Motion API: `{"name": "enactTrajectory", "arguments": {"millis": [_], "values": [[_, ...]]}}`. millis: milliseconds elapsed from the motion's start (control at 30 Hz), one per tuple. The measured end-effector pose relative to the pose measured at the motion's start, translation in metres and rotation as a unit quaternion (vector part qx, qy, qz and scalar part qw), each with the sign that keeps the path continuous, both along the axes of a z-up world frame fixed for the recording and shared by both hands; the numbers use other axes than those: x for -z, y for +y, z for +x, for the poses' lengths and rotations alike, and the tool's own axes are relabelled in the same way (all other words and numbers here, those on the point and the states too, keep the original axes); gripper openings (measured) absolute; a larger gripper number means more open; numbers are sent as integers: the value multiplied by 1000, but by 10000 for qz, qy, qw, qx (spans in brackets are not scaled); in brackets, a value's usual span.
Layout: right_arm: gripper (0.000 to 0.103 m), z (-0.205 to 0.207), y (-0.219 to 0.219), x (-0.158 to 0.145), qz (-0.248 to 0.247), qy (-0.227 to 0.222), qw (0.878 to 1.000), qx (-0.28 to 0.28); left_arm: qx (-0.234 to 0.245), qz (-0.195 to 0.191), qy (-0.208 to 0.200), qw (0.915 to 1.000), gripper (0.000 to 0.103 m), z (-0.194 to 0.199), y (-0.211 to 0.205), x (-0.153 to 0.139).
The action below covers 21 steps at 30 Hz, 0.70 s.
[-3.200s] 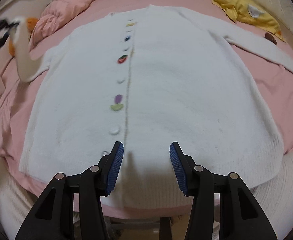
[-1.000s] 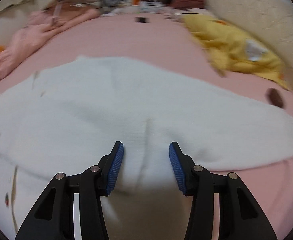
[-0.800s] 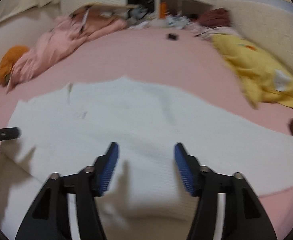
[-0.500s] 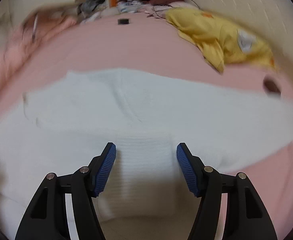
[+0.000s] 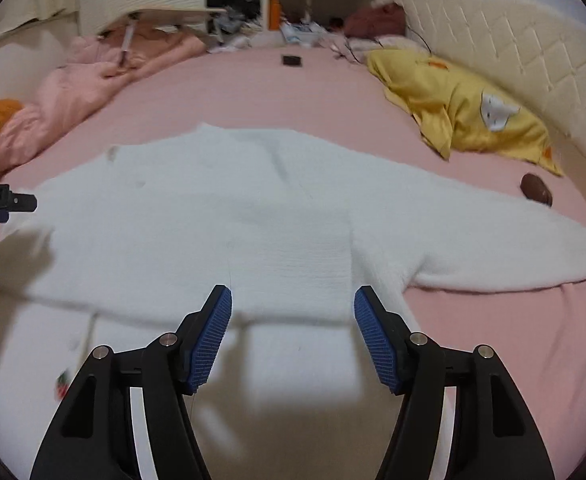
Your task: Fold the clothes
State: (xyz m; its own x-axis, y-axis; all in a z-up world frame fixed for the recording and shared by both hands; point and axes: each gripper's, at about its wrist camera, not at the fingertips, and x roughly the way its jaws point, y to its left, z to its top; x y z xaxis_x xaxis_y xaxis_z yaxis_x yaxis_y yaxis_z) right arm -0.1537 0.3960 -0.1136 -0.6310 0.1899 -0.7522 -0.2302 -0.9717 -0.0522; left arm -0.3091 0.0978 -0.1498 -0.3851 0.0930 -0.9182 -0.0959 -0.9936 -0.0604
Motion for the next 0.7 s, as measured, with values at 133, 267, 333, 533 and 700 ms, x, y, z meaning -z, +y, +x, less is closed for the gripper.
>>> {"name": "enactTrajectory", "arguments": {"millis": [133,267,333,533,700], "values": [[64,45,-27,-6,-239,-232,9993,-147,-63,-182,43,9998,94,71,-4,-16],[65,91,-56,-6,-409,-608,9972,-119,-9,-359,-517,9980,94,153,-16,3],[64,114,-73,1,-466,-749,9960,-166,-33,-256,-659,9975,94,192,-23,7],[65,146,-95,5,-337,-989,9944,-150,-41,-54,-251,9997,94,252,-34,-7],[65,155,-99,-8,-353,-847,9957,-129,-1,60,-94,9999,94,249,-36,-21]]}}
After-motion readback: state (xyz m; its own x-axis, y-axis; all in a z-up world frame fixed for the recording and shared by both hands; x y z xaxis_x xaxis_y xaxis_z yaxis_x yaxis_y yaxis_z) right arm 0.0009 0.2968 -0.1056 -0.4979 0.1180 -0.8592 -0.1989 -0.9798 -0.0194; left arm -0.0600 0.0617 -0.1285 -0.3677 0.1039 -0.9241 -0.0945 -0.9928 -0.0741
